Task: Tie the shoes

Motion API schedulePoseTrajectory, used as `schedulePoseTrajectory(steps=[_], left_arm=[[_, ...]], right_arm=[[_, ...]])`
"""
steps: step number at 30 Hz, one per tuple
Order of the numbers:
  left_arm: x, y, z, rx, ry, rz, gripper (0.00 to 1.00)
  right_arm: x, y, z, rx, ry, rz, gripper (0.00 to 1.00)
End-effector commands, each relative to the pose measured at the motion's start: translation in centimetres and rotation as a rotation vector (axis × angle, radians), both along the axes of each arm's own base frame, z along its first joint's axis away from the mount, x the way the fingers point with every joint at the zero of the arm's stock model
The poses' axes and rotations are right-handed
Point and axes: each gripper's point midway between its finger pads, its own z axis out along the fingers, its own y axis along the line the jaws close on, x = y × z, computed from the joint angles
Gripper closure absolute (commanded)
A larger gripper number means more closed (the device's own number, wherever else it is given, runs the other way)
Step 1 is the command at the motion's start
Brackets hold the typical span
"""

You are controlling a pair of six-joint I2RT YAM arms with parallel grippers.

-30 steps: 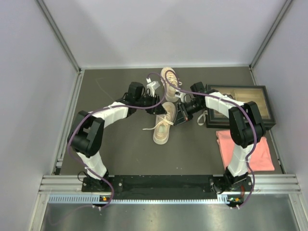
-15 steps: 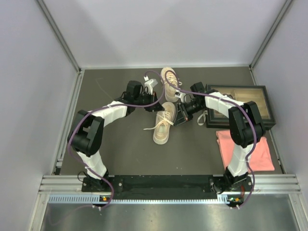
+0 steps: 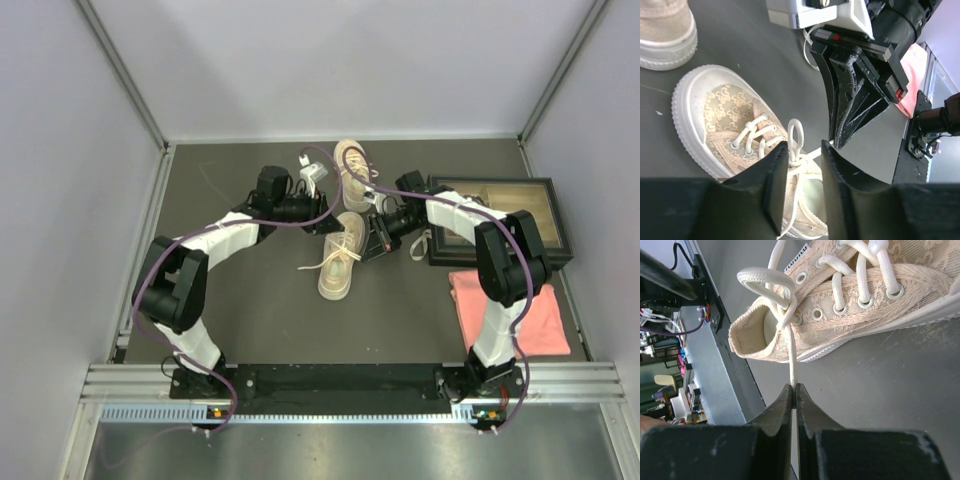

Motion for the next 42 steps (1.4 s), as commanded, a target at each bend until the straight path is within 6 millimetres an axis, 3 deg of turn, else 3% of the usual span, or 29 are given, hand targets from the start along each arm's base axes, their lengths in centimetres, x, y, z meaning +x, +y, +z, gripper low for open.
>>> schedulePoseTrajectory(steps=[1, 5, 12, 23, 37, 42], left_arm=[[1.6, 1.2, 3.2, -0.053, -0.081, 0.063, 0.60], [2.6, 2.1, 1.2, -0.008, -0.049, 0.116, 0.65], [2.5, 1.0, -1.4, 0.003, 0.025, 0.042, 0.72], [0.8, -1.3, -2.3, -0.019, 0.073, -0.047, 0.67], [-0.1, -2.1, -2.2, -0.059, 0.102, -0.098, 0.64], [-0.3, -2.1, -2.7, -0.055, 0.116, -0.105, 0.68]], right_arm=[[1.2, 0.6, 1.2, 0.044, -0.043, 0.017, 1.00], [1.1, 0.6, 1.2, 0.044, -0.040, 0.017, 1.00], [1.1, 0.6, 1.2, 0.045, -0.042, 0.019, 1.00], [1.2, 0.6, 1.3, 0.046, -0.041, 0.013, 1.00], [1.2, 0.7, 1.1, 0.045, -0.040, 0.015, 1.00], [1.2, 0.7, 1.1, 0.046, -0.037, 0.014, 1.00]])
